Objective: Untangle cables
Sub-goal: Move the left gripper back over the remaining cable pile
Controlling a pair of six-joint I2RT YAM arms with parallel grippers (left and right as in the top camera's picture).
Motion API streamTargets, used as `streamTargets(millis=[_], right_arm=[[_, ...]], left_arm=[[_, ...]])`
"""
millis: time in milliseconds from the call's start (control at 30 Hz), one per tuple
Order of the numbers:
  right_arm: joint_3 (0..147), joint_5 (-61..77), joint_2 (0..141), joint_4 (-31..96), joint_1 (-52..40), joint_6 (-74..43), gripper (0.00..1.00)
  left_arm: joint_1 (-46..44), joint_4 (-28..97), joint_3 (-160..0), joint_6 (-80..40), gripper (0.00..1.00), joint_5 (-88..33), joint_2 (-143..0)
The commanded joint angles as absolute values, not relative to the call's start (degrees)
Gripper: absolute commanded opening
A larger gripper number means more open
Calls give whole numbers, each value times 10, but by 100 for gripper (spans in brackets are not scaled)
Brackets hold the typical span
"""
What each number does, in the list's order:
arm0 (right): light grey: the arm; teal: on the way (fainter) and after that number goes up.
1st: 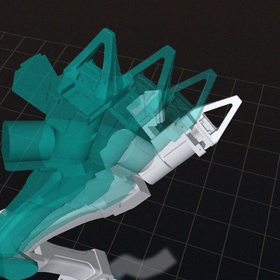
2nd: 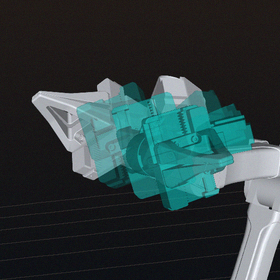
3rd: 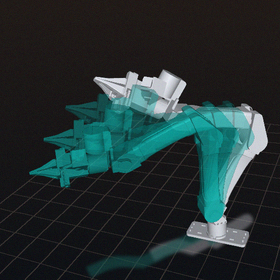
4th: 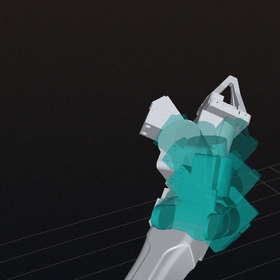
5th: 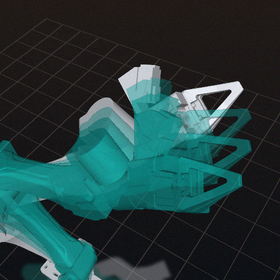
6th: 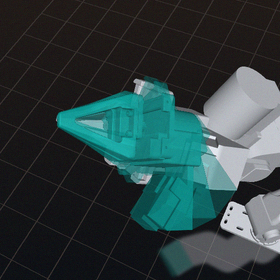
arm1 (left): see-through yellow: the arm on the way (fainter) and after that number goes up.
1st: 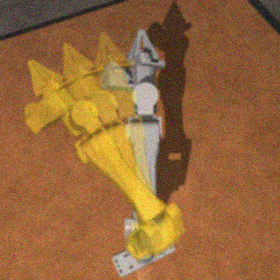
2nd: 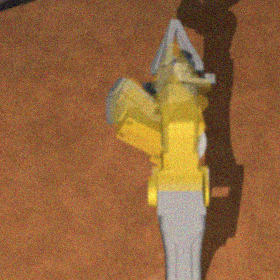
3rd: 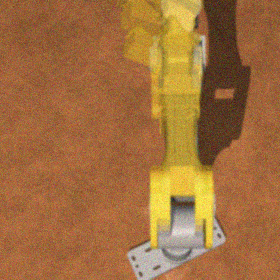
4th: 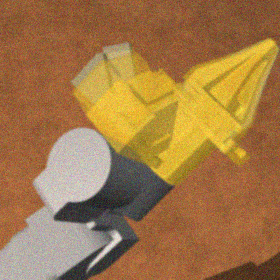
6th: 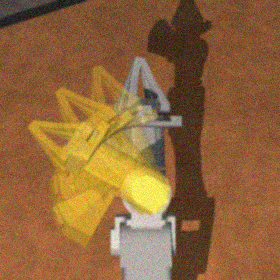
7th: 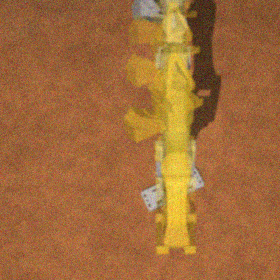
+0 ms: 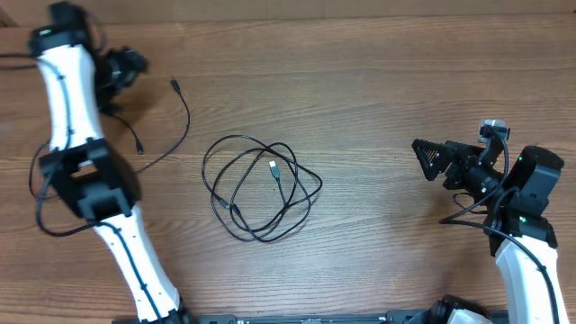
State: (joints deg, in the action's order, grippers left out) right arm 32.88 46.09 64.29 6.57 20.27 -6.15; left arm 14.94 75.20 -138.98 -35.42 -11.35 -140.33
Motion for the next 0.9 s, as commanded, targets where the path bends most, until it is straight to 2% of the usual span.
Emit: streamTargets(millis=[0, 167, 200, 233, 267, 433, 700, 867], right_arm=[[334, 462, 643, 61, 206, -57, 100], [334, 461, 643, 62, 206, -41, 100], [334, 461, 643, 61, 206, -40, 100], [334, 460, 643, 61, 206, -40, 100], [334, 460, 643, 61, 206, -40, 100], [334, 460, 643, 61, 206, -40, 100], [334, 459, 643, 61, 206, -40, 100], [334, 460, 643, 61, 206, -40, 100]], left_arm=[[87, 743, -1386, -276, 99, -127, -1391], [1, 735, -1386, -184, 89, -103, -1333], [-27, 744, -1386, -133, 88, -103, -1307], [-40, 751, -1386, -111, 98, -103, -1294], [-50, 758, -1386, -93, 100, -103, -1284], [-89, 816, -1386, 40, 100, -90, -1241], [-101, 917, -1386, 58, 100, -70, -1235], [-101, 923, -1386, 57, 100, -77, -1235]])
